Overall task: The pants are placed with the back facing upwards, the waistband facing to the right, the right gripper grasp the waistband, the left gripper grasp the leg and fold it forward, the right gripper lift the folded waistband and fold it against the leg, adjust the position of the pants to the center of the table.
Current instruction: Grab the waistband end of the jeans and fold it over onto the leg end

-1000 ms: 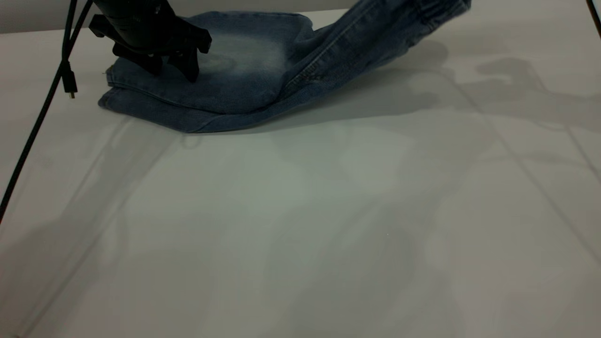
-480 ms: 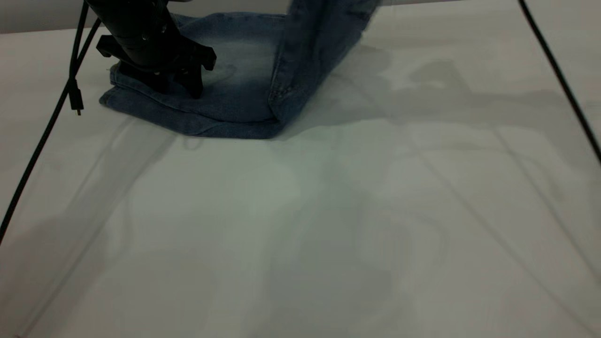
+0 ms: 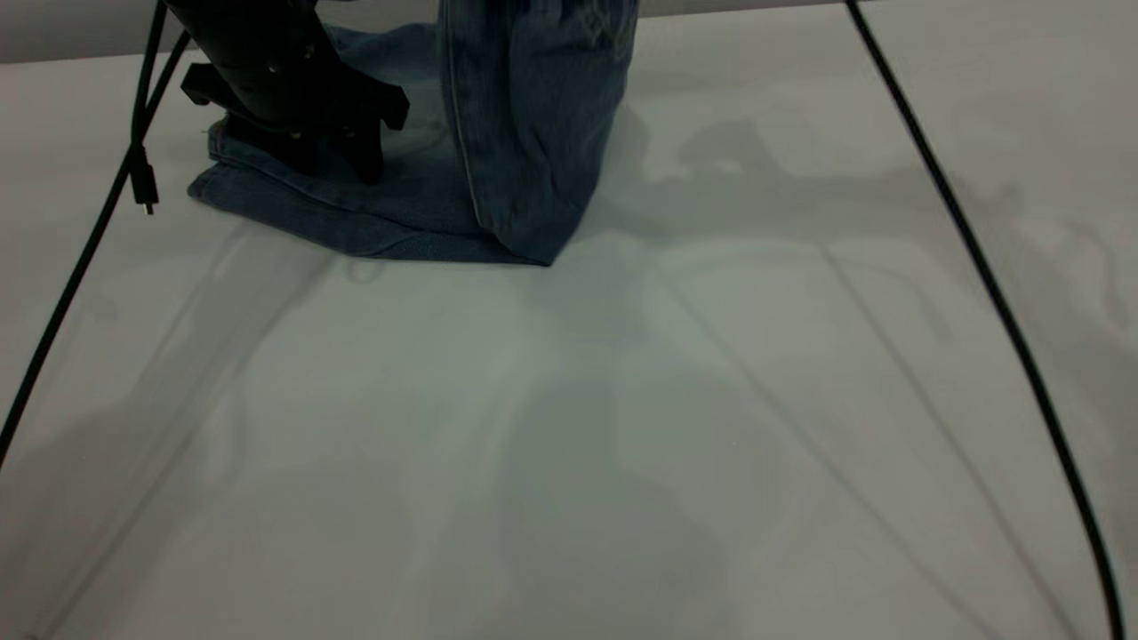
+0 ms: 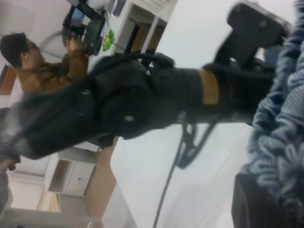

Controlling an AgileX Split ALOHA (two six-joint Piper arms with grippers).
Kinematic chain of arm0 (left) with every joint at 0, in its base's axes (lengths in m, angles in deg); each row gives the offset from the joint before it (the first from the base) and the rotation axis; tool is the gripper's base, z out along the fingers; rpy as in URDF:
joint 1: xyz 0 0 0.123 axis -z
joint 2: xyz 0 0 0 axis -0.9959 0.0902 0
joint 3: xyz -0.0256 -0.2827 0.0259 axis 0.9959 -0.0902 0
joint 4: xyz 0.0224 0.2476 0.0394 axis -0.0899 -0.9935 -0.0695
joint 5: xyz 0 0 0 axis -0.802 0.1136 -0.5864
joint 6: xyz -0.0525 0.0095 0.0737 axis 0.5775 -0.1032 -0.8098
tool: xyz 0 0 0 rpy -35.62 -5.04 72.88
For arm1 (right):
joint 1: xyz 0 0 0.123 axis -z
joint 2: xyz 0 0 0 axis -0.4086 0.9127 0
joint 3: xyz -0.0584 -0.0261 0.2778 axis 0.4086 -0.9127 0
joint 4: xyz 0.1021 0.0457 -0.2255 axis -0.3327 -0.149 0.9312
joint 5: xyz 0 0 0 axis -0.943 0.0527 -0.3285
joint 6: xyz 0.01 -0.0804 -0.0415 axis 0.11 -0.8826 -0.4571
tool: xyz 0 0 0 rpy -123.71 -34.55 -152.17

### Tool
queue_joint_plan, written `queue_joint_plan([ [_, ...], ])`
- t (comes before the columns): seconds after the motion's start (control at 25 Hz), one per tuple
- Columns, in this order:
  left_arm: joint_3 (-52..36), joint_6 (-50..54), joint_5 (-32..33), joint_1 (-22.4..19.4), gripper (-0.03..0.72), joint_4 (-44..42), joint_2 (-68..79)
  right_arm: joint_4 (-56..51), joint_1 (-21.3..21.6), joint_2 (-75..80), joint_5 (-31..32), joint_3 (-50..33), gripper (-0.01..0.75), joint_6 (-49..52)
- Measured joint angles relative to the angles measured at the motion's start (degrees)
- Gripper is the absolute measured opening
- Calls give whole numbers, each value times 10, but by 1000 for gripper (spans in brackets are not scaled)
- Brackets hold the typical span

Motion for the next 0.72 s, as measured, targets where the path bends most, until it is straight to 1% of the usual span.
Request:
queue_joint_plan([
  [0.12,0,-6,12,0,477,-5,-28,-3,0,18,2,1,28,-1],
  [0.28,10,-29,53,-3,477,-15,-58,-5,0,23,3,1,28,0],
  [0.44,30,-28,95,-12,477,-66,-59,-8,0,23,15,1,28,0],
  [0.48,30,-26,99,-17,477,-78,-58,-8,0,23,18,1,28,0],
  [0.6,30,-23,85,-41,477,-120,-55,-15,0,23,24,1,28,-1],
  [0.72,30,-23,83,-67,477,-144,-41,-22,-5,23,26,1,28,-1],
])
